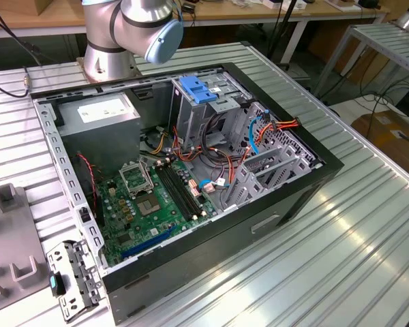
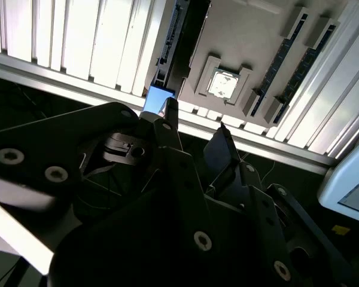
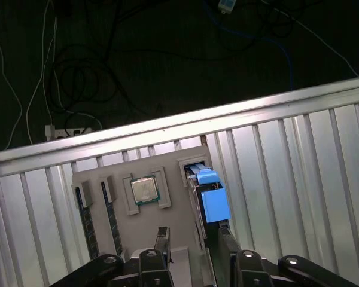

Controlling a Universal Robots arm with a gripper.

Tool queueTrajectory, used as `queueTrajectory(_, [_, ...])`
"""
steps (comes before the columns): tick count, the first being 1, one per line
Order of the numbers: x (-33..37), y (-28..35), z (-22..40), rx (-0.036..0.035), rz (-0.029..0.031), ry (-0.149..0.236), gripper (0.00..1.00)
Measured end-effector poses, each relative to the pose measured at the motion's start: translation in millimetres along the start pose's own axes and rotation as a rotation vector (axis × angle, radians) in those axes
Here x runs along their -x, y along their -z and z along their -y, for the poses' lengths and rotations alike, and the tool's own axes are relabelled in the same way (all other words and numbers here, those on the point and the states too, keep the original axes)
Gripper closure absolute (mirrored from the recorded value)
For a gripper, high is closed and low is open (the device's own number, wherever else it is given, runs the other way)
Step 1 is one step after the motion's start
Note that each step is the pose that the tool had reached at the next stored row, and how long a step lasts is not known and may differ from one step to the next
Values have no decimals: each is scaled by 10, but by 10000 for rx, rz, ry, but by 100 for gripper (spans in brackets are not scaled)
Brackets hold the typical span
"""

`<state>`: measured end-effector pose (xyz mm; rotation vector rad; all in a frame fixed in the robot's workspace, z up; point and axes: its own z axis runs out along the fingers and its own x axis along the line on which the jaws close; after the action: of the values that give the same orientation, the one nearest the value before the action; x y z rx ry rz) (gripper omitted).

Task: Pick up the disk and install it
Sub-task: 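Pick up the disk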

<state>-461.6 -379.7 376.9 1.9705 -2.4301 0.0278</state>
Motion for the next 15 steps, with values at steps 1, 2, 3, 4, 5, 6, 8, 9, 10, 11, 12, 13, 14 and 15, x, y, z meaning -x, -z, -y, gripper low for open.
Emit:
queueTrajectory(1, [0, 0, 0, 0, 0, 2, 55])
queueTrajectory(2, [0, 0, 0, 0, 0, 9, 55])
queueTrajectory(3, [0, 0, 0, -1, 1, 24, 55])
queueTrajectory(4, [0, 0, 0, -1, 2, 44, 55])
queueTrajectory(5, [0, 0, 0, -1, 3, 66, 55])
queueTrajectory(6, [0, 0, 0, -2, 3, 135, 55])
queueTrajectory(8, [-1, 0, 0, -9, 5, 437, 55])
queueTrajectory(9, [-1, 0, 0, -12, 6, 608, 55])
queueTrajectory(10, [-1, 0, 0, -13, 6, 645, 55])
queueTrajectory(11, [-1, 0, 0, -13, 6, 646, 55])
queueTrajectory(12, [-1, 0, 0, -13, 6, 647, 55])
queueTrajectory(13, [-1, 0, 0, -13, 6, 648, 55])
queueTrajectory(14, [-1, 0, 0, -14, 6, 648, 55])
queueTrajectory(15, [-1, -1, 0, -14, 6, 649, 55])
